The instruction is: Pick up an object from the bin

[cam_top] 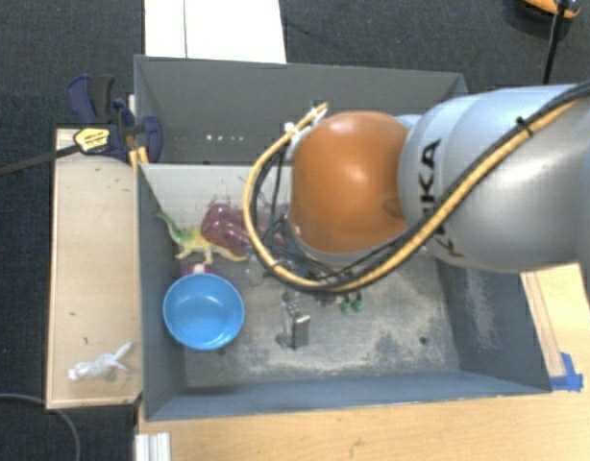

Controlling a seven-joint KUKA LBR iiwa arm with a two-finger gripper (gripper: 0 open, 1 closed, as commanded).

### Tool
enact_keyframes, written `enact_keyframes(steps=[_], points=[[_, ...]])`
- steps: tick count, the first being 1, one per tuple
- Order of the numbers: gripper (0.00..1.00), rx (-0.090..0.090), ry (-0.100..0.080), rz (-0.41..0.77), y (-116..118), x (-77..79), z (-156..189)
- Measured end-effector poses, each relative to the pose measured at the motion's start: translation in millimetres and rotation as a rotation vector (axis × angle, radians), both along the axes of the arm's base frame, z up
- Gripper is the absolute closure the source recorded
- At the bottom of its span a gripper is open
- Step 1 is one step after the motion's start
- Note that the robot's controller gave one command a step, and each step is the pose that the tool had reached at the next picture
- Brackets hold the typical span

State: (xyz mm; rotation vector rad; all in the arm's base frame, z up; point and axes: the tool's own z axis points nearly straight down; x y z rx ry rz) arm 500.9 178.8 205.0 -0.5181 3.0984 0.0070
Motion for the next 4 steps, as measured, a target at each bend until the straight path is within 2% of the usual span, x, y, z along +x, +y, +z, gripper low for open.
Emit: enact_keyframes(steps=[1,2,3,4], points=[[0.0,0.001,-0.005,0.118,32.3,-5.4,-31.1],[0.0,0.001,0.0,0.025,43.8,-10.1,-59.6],[0.0,0.0,-0.004,0.292,46.2,-7.7,-74.9],[0.0,0.003,-0.009,0.469,52.8,2.6,-96.9]])
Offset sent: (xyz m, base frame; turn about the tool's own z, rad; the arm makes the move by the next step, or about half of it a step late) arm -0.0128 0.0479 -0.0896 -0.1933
